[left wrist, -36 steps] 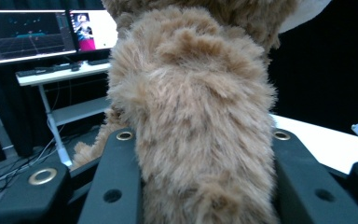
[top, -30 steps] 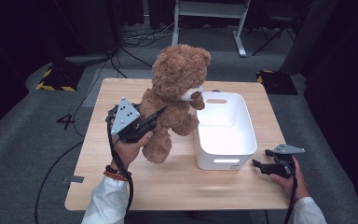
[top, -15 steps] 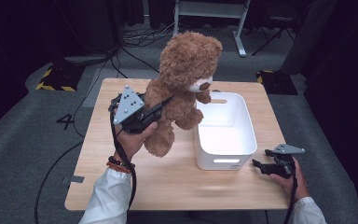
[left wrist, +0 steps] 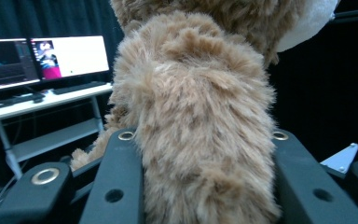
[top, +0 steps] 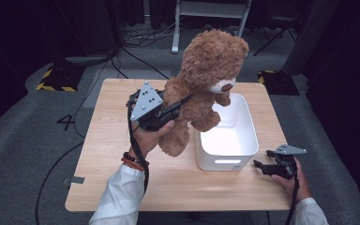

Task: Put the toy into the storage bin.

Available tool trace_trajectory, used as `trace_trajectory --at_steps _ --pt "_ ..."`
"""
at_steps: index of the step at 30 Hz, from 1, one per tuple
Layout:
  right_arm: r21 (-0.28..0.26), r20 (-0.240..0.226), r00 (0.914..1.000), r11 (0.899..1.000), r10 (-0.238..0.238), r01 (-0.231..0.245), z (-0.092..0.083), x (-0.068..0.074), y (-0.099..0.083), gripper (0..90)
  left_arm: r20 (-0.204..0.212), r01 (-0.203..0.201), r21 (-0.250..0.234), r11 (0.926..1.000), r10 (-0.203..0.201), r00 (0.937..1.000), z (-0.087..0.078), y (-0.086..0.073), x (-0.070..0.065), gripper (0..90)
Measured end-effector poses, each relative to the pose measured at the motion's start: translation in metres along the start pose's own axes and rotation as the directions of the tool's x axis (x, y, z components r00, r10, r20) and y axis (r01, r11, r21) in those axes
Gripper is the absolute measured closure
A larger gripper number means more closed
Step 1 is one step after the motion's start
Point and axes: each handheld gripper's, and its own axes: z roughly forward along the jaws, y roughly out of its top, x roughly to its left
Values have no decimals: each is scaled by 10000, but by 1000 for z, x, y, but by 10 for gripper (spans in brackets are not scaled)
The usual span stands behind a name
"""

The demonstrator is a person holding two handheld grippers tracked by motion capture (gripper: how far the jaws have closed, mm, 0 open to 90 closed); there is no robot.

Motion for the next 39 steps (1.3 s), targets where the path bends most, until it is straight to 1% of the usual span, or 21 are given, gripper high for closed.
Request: trace_trajectory --at_steps 3,5,6,7,8,9,12,19,22,23,24,28,29,30,32,33,34,35,39 --pt "0 1 10000 10000 -1 1 0 0 0 208 160 73 -41 10000 -73 9998 8 -1 -5 658" --pt "0 0 10000 10000 0 0 0 0 0 208 234 24 -9 10000 -24 9997 11 -1 -6 659" --pt "0 -3 10000 10000 -2 2 0 0 0 208 368 52 -14 10000 -51 9993 16 -1 -10 659" --pt "-1 -10 10000 10000 -10 10 0 0 0 208 368 52 -14 10000 -51 9993 16 -1 -10 659" --pt "-1 -15 10000 10000 -15 15 0 0 0 208 512 57 -16 10000 -56 9987 22 -2 -13 659" --pt "1 -17 10000 10000 -15 15 0 0 0 208 583 113 -43 9999 -110 9982 25 -3 -15 658" --pt "-1 -20 10000 10000 -17 17 0 0 0 208 783 119 31 9999 -121 9969 34 -6 -20 658" --pt "-3 -33 10000 10000 -22 22 0 0 0 209 1271 262 139 9996 -277 9915 53 -15 -32 659" --pt "-2 -36 10000 10000 -26 26 0 0 0 209 1441 258 211 9994 -286 9892 62 -19 -36 659" --pt "-5 -33 10000 10000 -24 24 0 0 0 209 1441 258 211 9994 -286 9892 62 -19 -36 659" --pt "-5 -34 10000 10000 -33 33 0 0 0 209 1540 318 221 9992 -349 9874 68 -21 -39 659" --pt "-7 -47 10000 10000 -37 37 0 0 0 210 1714 296 371 9989 -356 9846 79 -26 -44 659" --pt "-9 -52 10000 10000 -43 43 0 0 0 210 1714 296 371 9989 -356 9846 79 -26 -44 659" --pt "-9 -56 10000 10000 -46 46 0 0 0 211 1766 290 471 9985 -369 9836 84 -28 -45 658" --pt "-9 -57 10000 10000 -48 48 0 0 0 211 1772 284 488 9984 -367 9835 86 -30 -45 659" --pt "-10 -69 10000 10000 -50 50 0 0 0 211 1821 316 584 9978 -417 9824 91 -33 -46 659" --pt "-10 -65 10000 10000 -57 57 0 0 0 211 1821 316 584 9978 -417 9824 91 -33 -46 658" --pt "-10 -67 10000 10000 -57 57 0 0 0 211 1906 335 647 9973 -453 9806 96 -37 -47 658" --pt "-13 -61 10000 10000 -62 62 0 0 0 210 2008 195 968 9951 -387 9789 105 -44 -49 658"
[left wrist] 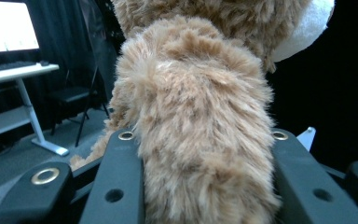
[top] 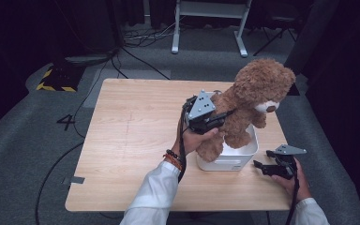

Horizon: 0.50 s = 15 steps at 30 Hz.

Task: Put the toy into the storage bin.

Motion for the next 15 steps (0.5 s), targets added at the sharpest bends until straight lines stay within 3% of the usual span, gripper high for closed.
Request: trace_trajectory --at_steps 9,15 --pt "1 -5 10000 10000 -6 6 0 0 0 211 184 93 394 9992 -101 9998 14 -10 2 658" --pt "-4 -16 10000 10000 -5 5 0 0 0 211 281 -89 739 9972 68 9996 21 -13 0 658"
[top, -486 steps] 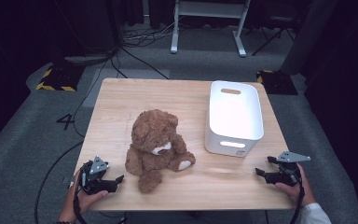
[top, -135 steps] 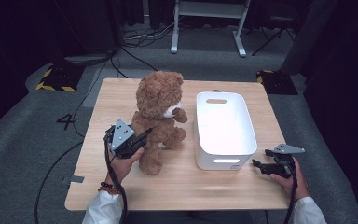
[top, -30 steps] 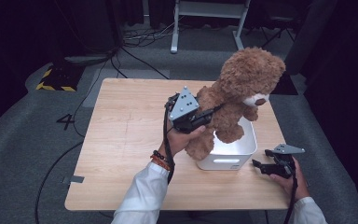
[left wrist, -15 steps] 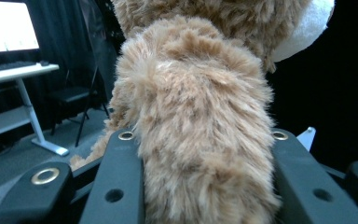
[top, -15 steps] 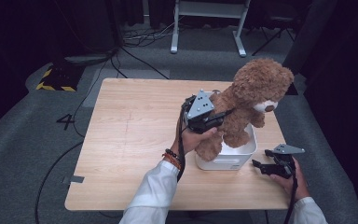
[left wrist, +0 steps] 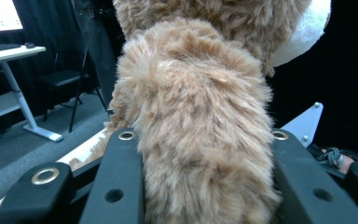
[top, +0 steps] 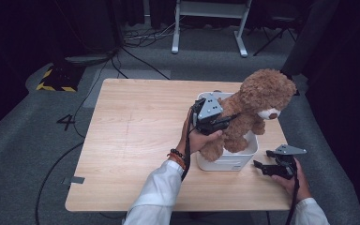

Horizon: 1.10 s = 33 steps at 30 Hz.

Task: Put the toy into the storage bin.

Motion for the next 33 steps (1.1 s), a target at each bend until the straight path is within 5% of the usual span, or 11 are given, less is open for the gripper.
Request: trace_trajectory --at_steps 5,11,26,33 --pt "6 6 10000 10000 -2 2 0 0 0 211 105 -115 298 9995 112 9999 4 -1 2 655" --pt "-1 -1 10000 10000 -4 4 0 0 0 211 378 -757 1238 9894 716 9967 10 -5 3 653" --pt "4 6 10000 10000 -5 5 0 0 0 211 1177 -1117 1992 9736 894 9890 18 -10 4 655" --pt "4 5 10000 10000 -4 4 0 0 0 211 1676 -1287 2735 9532 846 9822 14 -15 11 654"
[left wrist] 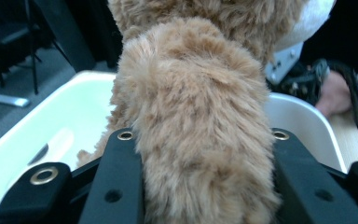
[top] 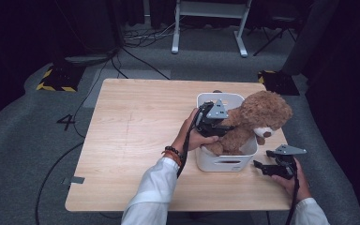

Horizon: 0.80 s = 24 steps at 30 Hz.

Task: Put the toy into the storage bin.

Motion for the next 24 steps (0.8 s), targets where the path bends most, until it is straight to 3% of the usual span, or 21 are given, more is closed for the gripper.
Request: trace_trajectory --at_steps 2,6,8,14,19,24 --pt "2 3 10000 10000 1 -1 0 0 0 211 117 15 296 9996 -19 9999 -3 -1 3 654" --pt "1 3 10000 10000 0 0 0 0 0 211 242 -390 921 9950 369 9990 -4 -3 3 657" --pt "0 -1 10000 10000 -1 1 0 0 0 211 267 -409 1028 9939 384 9989 -4 -3 3 659" --pt "2 0 10000 10000 0 0 0 0 0 211 353 -711 1776 9815 659 9972 -3 -14 2 677" --pt "3 -1 10000 10000 0 0 0 0 0 211 515 -756 2096 9749 662 9965 -1 -24 2 690" --pt "24 -6 10000 10000 18 -18 0 0 0 211 485 -762 2062 9755 676 9965 -2 -25 -1 694"
